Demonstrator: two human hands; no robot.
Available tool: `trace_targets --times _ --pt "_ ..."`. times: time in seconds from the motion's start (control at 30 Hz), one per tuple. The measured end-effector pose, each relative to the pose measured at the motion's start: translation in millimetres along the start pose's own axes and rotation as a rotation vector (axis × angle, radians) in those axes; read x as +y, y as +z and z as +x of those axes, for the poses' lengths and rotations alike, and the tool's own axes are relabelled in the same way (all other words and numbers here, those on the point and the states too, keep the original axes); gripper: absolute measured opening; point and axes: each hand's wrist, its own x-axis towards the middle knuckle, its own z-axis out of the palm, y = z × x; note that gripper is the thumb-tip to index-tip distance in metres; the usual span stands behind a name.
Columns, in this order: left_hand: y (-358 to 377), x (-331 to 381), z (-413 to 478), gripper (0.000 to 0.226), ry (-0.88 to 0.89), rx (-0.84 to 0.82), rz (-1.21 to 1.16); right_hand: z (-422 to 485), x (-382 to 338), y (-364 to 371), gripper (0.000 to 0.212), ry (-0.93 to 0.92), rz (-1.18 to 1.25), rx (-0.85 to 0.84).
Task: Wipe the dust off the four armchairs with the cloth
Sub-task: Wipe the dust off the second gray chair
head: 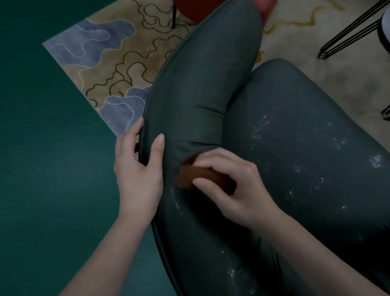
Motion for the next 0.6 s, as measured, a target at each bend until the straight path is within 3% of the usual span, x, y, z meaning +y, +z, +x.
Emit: trace_targets --times 0.2,0.4,0.5,0.6 --pt "0 -1 1 0.044 -0.005 0.005 -0.016 5 7 -3 0.026 0.213 0.023 0.141" --pt "0 0 1 0.044 0.005 0.009 -0.015 -12 -5 -7 0.023 0.195 0.045 0.04" --pt "0 -1 1 0.044 0.002 0.009 -0.012 -10 -3 -12 0.017 0.25 0.029 0.086" --pt "-1 0 1 0.044 0.009 0.007 -0.017 -15 -9 -3 0.019 0.175 -0.043 0.083"
